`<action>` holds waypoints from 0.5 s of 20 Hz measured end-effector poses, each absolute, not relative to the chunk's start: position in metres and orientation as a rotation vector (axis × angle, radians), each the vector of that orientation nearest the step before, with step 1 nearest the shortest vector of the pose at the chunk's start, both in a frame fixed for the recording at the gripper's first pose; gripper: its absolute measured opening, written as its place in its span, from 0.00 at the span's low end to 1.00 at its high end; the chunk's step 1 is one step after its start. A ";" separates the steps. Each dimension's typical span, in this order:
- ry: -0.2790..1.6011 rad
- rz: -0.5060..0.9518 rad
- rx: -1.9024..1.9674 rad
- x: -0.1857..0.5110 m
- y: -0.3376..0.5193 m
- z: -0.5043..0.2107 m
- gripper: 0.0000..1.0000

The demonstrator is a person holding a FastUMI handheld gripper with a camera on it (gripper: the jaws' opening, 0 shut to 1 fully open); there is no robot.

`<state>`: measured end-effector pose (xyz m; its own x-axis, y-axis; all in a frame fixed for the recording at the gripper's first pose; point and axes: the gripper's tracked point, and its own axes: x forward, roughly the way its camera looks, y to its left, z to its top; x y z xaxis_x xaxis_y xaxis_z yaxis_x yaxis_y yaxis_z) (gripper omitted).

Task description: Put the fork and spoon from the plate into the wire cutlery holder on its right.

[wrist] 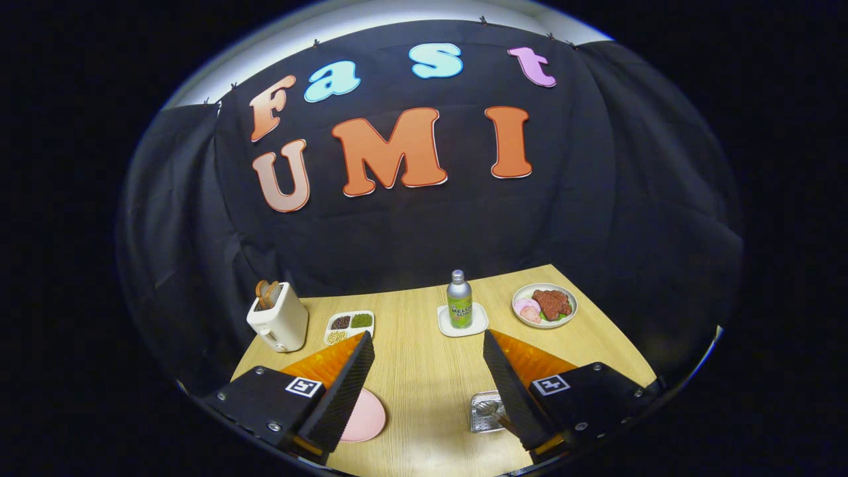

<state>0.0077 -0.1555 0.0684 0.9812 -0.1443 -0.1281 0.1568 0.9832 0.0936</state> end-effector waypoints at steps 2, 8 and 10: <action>0.109 -0.189 0.091 0.004 -0.161 0.062 0.99; 0.069 -0.175 0.102 -0.005 -0.157 0.061 0.99; 0.068 -0.174 0.113 -0.008 -0.158 0.061 0.99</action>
